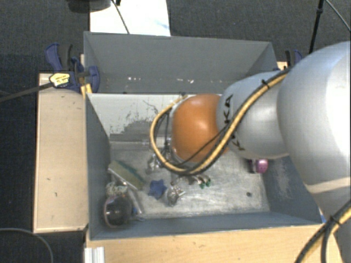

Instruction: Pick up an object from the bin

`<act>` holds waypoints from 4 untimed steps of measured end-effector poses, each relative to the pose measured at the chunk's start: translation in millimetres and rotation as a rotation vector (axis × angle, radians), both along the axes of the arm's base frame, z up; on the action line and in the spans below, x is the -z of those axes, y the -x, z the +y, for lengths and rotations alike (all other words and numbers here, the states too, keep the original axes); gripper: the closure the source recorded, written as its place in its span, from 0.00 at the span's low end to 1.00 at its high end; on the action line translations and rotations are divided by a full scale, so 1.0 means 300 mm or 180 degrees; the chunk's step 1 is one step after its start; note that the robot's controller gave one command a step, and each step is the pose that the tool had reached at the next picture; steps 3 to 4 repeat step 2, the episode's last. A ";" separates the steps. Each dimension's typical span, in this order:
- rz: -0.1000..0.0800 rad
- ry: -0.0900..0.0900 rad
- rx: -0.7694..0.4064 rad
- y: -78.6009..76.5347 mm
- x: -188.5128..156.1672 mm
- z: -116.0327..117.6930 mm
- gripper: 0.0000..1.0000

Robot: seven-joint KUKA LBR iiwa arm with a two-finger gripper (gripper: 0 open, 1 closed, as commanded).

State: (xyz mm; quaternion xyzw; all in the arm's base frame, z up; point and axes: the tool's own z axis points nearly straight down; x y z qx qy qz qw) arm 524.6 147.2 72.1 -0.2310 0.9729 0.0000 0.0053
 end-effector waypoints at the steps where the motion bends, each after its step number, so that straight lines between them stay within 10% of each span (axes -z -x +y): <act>1: -0.0013 -0.0010 0.0000 -0.002 -0.009 0.013 1.00; 2: -0.0001 0.0013 -0.1063 -0.042 -0.501 -0.145 1.00; 4: -0.0001 0.0013 -0.1063 -0.042 -0.501 -0.145 1.00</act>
Offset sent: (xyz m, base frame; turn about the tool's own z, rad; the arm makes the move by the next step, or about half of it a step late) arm 0.0000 0.0000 0.0000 0.0000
